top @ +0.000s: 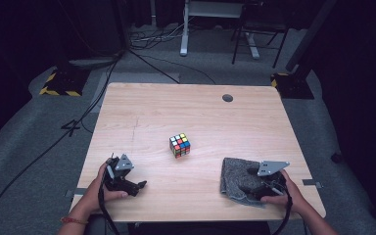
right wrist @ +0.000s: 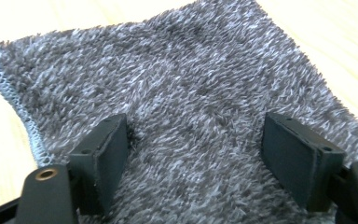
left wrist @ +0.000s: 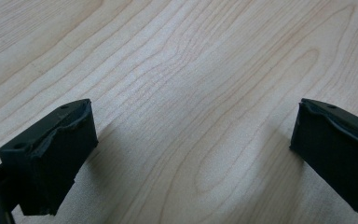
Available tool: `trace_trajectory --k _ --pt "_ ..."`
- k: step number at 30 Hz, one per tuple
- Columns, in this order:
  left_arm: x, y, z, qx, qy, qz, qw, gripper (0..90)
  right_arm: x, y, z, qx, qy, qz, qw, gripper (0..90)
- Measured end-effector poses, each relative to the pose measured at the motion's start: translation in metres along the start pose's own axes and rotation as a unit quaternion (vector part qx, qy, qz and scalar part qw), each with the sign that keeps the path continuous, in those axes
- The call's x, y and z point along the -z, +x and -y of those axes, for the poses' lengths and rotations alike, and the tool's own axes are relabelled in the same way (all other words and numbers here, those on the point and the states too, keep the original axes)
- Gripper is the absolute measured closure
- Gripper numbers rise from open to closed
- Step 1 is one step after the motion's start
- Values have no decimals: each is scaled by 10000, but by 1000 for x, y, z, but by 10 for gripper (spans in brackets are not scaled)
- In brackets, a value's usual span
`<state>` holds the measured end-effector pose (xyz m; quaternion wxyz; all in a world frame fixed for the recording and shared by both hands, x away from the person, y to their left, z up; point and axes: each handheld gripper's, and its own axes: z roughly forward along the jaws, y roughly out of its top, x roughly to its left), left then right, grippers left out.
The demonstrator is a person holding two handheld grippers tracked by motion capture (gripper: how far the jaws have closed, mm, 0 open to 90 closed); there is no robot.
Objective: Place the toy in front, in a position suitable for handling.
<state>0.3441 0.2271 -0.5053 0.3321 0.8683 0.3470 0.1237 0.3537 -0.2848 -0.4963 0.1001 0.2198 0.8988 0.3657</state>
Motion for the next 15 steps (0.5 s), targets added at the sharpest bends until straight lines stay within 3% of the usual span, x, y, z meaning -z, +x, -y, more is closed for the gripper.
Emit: trace_trajectory --k 15 --pt "-4 -4 -5 -54 17 66 10000 5 7 -15 9 -257 -61 225 9994 242"
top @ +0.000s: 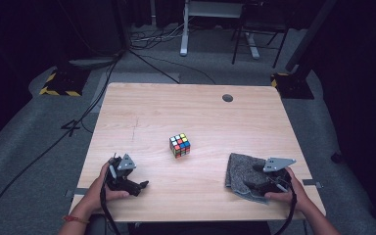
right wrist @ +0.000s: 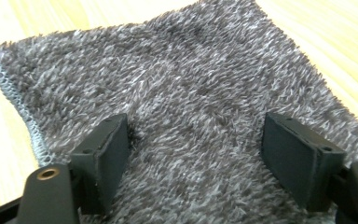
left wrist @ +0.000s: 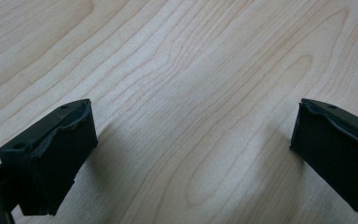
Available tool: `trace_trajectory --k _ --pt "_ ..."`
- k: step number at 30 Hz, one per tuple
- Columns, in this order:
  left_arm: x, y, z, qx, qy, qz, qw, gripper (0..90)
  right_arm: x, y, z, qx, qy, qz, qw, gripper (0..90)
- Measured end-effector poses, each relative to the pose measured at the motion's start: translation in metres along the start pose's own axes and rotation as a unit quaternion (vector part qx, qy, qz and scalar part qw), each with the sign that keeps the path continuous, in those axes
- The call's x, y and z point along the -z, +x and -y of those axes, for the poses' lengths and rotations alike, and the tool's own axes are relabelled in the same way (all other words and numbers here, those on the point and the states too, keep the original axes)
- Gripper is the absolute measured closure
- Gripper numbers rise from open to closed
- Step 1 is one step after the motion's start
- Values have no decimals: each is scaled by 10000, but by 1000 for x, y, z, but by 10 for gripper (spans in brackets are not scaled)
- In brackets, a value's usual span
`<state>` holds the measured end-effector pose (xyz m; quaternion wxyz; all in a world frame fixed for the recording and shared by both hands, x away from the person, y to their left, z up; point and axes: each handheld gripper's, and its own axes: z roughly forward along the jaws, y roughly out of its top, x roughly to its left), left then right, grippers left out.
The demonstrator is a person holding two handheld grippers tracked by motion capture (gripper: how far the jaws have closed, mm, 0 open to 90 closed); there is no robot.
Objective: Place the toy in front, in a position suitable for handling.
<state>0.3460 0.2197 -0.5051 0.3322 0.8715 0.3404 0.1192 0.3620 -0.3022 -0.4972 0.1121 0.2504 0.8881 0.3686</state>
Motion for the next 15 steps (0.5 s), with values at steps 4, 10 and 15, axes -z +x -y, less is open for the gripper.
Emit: trace_trajectory --k 4,10,15 --pt "-3 -1 -3 -56 -11 41 10000 5 0 -1 1 -22 -8 -1 10000 245" --pt "-12 -3 -14 -163 8 139 9998 2 0 -1 1 -38 -21 -4 10000 245" --pt "-26 -4 -30 -319 5 265 9991 2 0 -1 1 -48 -21 8 10000 245"
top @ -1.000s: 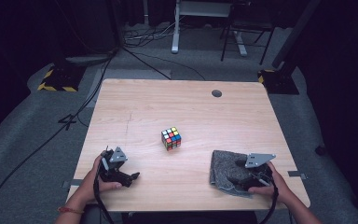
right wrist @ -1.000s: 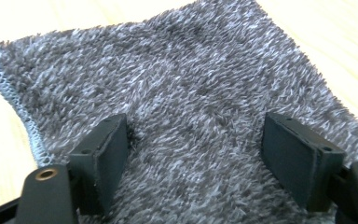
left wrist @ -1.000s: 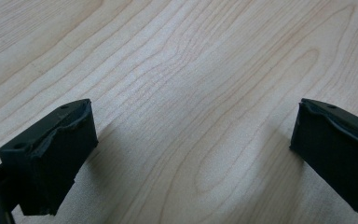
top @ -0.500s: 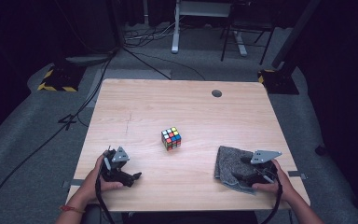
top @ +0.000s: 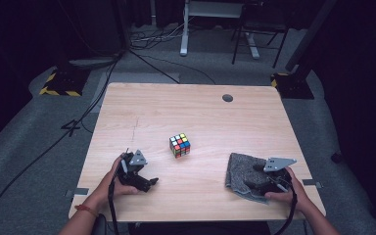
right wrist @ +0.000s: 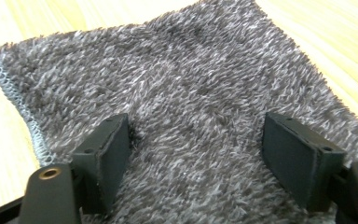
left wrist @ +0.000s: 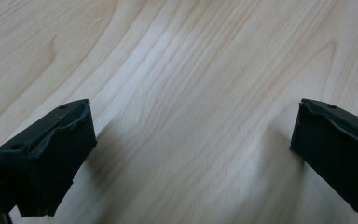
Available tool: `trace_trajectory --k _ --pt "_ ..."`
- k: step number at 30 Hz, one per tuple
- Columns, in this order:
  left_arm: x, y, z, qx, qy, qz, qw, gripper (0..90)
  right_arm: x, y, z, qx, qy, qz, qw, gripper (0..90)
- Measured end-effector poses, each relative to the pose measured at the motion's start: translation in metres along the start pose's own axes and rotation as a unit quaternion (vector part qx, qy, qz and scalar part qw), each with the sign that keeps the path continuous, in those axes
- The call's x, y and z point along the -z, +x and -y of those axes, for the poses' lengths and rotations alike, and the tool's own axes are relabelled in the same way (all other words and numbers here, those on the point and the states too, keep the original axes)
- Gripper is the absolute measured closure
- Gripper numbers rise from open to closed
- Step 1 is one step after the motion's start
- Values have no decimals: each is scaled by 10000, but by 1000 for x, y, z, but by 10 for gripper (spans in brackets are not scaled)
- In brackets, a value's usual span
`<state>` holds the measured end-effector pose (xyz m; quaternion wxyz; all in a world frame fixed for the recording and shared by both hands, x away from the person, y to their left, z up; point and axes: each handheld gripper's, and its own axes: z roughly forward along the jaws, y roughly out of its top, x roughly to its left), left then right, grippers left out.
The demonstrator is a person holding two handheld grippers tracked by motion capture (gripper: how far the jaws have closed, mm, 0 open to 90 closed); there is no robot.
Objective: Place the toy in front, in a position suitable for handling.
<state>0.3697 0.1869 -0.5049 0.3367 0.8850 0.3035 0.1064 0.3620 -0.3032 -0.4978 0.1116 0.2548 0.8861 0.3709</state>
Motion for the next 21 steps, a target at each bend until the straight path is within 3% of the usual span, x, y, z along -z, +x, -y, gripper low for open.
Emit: trace_trajectory --k 8,10,12,13,15,21 --pt "-18 7 -22 -96 -18 130 9999 21 0 0 1 -24 -26 16 10000 245" --pt "-20 7 -27 -154 -87 194 9997 96 0 0 1 -26 -35 14 10000 245" --pt "-21 11 -34 -33 -150 426 9990 184 0 0 1 -28 -37 15 10000 246" --pt "-22 12 -37 56 -204 499 9985 186 0 0 1 -29 -42 10 10000 246" --pt "-22 13 -44 -2 -287 393 9988 160 0 0 1 -29 -45 12 10000 245" --pt "-26 15 -63 -40 -477 384 9981 157 0 1 1 -37 -46 23 10000 245"
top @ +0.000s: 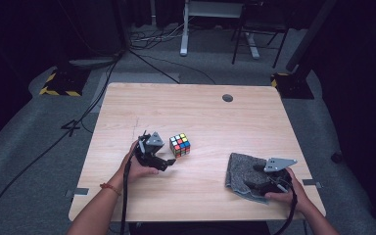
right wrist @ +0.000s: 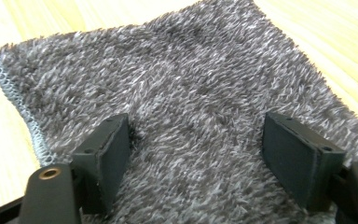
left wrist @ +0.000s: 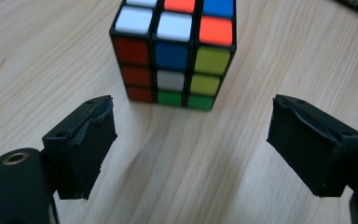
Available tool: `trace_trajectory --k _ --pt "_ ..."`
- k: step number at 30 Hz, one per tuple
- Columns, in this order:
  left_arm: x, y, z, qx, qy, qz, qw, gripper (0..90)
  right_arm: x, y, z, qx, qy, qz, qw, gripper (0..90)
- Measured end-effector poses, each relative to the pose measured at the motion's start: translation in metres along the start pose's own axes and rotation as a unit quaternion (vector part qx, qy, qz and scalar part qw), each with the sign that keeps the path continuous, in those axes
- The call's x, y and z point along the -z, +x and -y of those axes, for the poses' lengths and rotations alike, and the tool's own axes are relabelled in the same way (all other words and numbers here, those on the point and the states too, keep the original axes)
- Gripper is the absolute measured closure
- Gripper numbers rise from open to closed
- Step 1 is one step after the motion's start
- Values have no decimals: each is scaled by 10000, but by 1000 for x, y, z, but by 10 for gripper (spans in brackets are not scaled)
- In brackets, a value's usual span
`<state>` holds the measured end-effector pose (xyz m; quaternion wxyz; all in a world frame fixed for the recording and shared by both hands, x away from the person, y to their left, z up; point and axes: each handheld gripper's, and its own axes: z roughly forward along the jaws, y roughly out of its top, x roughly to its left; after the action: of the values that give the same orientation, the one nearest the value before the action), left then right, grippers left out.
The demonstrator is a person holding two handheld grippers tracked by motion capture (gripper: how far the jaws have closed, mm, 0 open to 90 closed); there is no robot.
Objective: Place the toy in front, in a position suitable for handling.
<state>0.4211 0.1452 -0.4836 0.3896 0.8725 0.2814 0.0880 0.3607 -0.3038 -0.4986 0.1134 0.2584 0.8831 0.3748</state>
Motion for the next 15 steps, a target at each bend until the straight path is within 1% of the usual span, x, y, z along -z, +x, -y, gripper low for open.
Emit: trace_trajectory --k 1,2,3,5,7,10,12,15 --pt "-5 -2 -5 -175 -33 -159 9997 155 0 0 0 -4 -1 -2 10000 245" --pt "-8 -2 -8 -197 20 -126 9997 156 0 0 0 -6 2 0 10000 245" --pt "-11 -1 -11 -148 67 -42 9999 157 0 0 0 -5 3 2 10000 245" --pt "-16 0 -16 -113 42 -37 9999 155 0 0 0 -8 10 10 10000 245" --pt "-21 -2 -20 -275 33 -162 9995 153 0 1 0 -13 16 19 10000 244" --pt "-28 -3 -24 -389 61 -232 9990 154 0 0 0 -12 9 15 10000 245" --pt "-33 -1 -27 -260 99 -116 9995 152 0 1 0 -18 9 20 10000 245" --pt "-35 2 -32 -243 47 -67 9997 155 0 1 0 -18 3 18 10000 245"
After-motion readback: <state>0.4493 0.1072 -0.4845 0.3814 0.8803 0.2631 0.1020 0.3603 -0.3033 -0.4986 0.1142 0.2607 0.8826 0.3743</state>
